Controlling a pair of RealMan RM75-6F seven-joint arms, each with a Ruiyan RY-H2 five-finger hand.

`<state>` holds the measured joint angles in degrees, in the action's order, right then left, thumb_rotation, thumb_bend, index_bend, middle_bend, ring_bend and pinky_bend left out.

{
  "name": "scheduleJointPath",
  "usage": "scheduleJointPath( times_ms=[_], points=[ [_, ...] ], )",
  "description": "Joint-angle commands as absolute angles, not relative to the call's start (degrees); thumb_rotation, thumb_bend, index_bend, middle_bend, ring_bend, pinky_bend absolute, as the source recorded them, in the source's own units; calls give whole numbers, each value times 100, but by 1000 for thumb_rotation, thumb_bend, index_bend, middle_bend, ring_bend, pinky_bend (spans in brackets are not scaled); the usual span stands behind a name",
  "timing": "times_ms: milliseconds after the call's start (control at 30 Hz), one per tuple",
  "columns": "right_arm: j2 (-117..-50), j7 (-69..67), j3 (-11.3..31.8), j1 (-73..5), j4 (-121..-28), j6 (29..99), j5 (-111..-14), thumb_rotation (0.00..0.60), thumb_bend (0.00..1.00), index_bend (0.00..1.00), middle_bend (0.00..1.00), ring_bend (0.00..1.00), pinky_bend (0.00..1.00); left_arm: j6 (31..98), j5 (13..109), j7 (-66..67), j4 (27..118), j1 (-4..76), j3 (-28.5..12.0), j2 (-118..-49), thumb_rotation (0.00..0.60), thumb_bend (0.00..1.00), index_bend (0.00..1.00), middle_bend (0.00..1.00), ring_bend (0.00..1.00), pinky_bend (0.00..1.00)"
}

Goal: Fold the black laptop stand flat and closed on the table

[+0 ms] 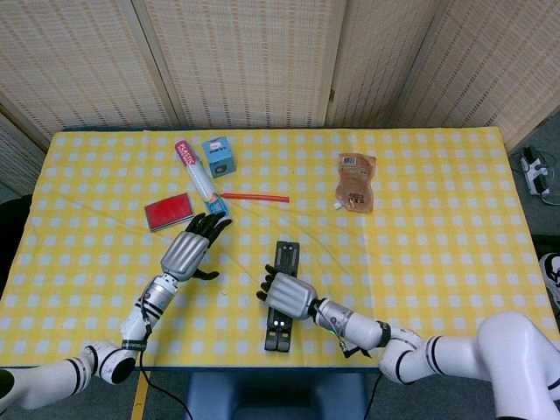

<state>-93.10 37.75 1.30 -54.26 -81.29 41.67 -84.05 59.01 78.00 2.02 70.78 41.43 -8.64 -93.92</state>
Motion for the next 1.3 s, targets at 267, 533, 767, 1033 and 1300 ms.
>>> scheduleJointPath(
  times_ms=[267, 533, 767, 1033, 1300],
  points=[
    [-8006, 3449, 237, -4261, -9704, 5741, -7767, 600, 342, 0, 14, 102, 95, 6211, 7448, 707, 7816, 3866, -1045, -8759, 600, 154, 0, 2, 0, 0],
    [-6899, 2502, -10, -3157, -10302, 7008, -7825, 600, 343, 0, 14, 84, 95, 6760, 7081, 1195, 8742, 3261, -972, -7916, 600, 162, 0, 2, 0, 0],
    [-6332, 1151, -267, -2361, -10062, 7578, -7946, 600, 343, 0, 0, 65, 67, 7221, 6920, 928, 8950, 2605, -761, -7454, 600, 163, 6, 2, 0, 0],
    [-6221, -150, -420, -1514, -9606, 8253, -8124, 600, 342, 0, 14, 71, 60, 8155, 7315, 492, 9279, 1692, -344, -7069, 600, 163, 11, 2, 0, 0],
    [-6387, -703, -417, -1057, -9325, 8627, -8373, 600, 343, 0, 32, 87, 60, 8757, 7859, 301, 9529, 1106, -4, -6882, 600, 163, 24, 2, 0, 0]
  ],
)
